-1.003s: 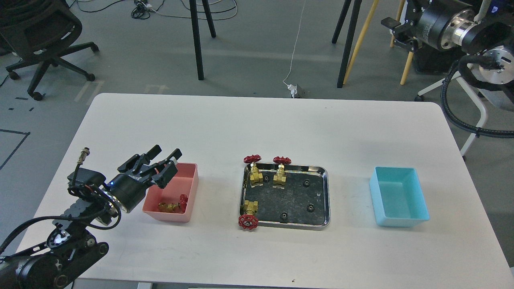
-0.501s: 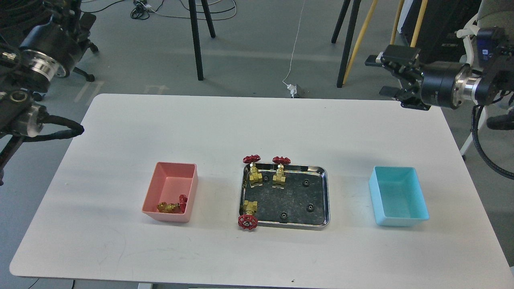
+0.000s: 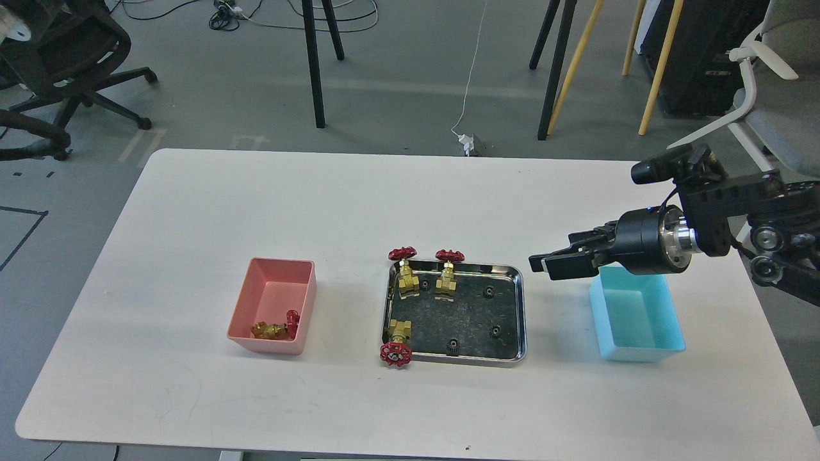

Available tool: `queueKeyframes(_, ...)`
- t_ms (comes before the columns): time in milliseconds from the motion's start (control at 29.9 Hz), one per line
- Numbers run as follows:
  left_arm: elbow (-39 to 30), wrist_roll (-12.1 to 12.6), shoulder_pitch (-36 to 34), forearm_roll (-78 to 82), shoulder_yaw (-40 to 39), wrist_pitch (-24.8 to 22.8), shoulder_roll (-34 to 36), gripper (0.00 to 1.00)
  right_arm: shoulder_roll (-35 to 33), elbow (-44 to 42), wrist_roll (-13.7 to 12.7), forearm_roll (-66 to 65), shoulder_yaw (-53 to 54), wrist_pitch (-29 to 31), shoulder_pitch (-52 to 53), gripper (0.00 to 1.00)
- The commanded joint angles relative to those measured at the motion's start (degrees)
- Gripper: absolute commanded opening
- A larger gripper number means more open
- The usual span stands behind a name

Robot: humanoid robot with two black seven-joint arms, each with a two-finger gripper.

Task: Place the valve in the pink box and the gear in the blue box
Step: 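Lower the right gripper onto the small dark gear and grasp it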

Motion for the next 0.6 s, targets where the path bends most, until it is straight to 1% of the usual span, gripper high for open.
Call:
queueKeyframes(0,0.08,-0.06,-1.14,0.06,-0.11,0.2,0.52,0.93,3.03,-0.27,0.86,-4.03,-5.32,-0.01,1.65,0.98)
queueKeyframes(134,0.26,-0.06,-1.23,0.06,-1.51,0.2,0.53,0.93,9.35,-3.17,0.86,-4.39,-7.26,-0.01,1.83,0.97)
queueKeyframes(267,0.26,-0.06,-1.23,0.06,-2.48,0.38,0.53,0.93,15.15,-8.52,0.86,-6.06,-9.11,-0.01,2.1,0.97)
queueKeyframes(434,0.26,-0.06,-1.32,-0.03,-3.27,1.61,0.61,0.93,20.17,-14.85,0.86,-6.14,-11.39,-0.01,2.1,0.97)
queueKeyframes(568,0.26,-0.06,-1.58,-0.03,-3.62,1.61,0.88,0.93,22.63,-17.76,0.86,-6.14,-12.45,-0.01,1.75,0.97)
